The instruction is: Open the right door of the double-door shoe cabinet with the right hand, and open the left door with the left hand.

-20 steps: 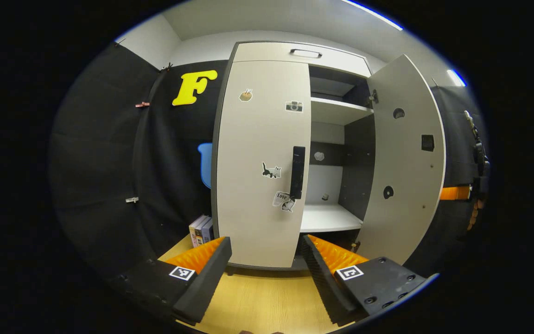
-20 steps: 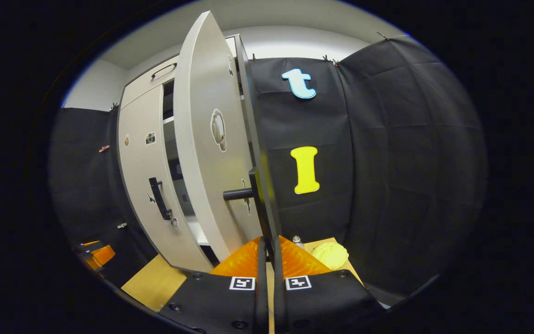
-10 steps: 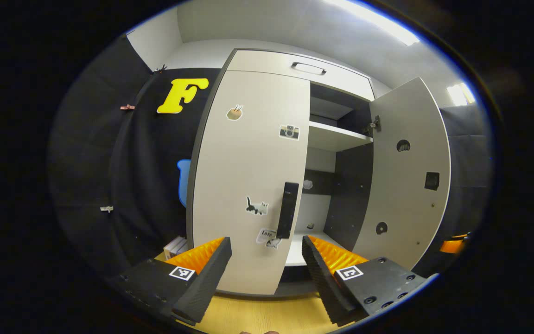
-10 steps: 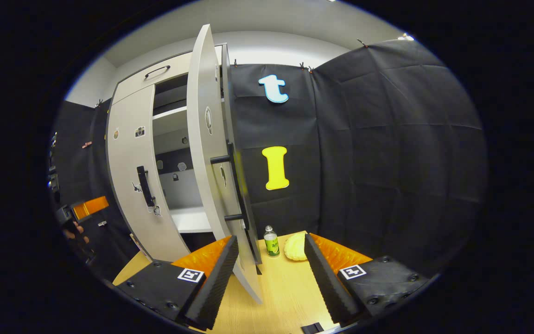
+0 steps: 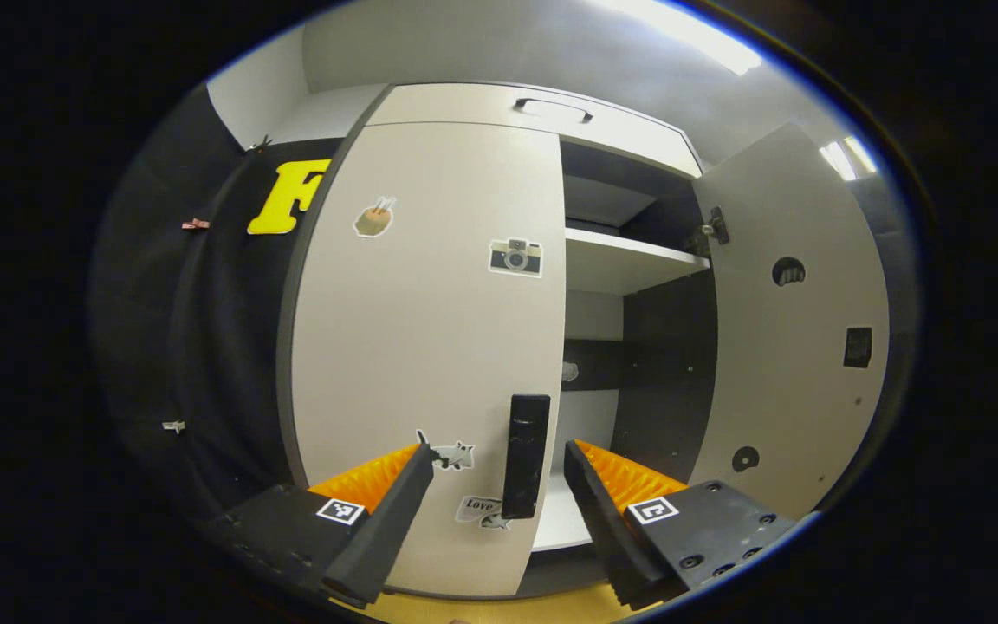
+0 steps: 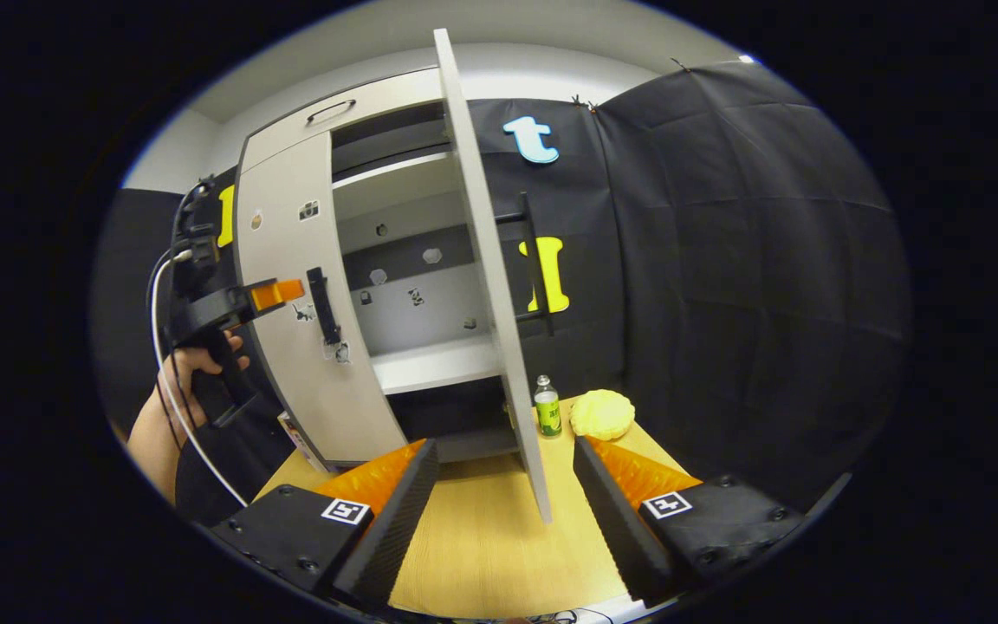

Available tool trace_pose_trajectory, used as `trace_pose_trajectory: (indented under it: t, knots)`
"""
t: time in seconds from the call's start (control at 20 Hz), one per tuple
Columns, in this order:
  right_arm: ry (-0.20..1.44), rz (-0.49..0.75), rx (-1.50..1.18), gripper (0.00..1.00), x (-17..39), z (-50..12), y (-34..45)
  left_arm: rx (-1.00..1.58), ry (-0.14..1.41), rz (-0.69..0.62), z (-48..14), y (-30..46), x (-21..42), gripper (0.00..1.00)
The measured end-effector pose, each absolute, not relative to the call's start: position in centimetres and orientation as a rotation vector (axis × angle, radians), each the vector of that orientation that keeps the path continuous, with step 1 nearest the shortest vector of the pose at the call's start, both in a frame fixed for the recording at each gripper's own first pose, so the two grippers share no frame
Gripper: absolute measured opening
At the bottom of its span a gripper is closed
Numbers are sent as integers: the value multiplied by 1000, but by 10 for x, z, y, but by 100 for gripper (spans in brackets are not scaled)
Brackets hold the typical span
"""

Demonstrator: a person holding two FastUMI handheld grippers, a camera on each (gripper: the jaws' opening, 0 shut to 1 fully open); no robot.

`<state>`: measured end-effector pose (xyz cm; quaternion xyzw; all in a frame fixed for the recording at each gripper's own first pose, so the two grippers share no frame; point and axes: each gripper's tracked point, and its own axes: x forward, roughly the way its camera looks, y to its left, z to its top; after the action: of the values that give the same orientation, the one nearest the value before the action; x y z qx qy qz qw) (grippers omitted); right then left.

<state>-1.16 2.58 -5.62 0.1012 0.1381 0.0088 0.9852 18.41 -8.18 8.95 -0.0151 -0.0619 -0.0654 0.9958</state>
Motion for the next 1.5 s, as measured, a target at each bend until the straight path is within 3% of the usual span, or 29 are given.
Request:
trace_pose_trajectory:
  t: [0.3,0.6,0.8,1.0,1.25,1.5]
  knots:
    - [277,122,156,98,-10,-64,71,-38,-65,-127,73,-99,226,93]
    - [302,177,175,98,-1,-72,84,-40,-6,-74,63,-100,247,62]
    - [300,169,177,98,11,-71,75,-126,28,-105,51,-105,250,42]
    - [289,179,191,98,21,-68,76,-132,16,-117,52,-106,249,36]
    - [290,189,216,98,26,-68,76,-138,22,-138,51,-106,248,17]
    - [284,211,210,98,29,-63,81,-192,40,-122,50,-102,241,13]
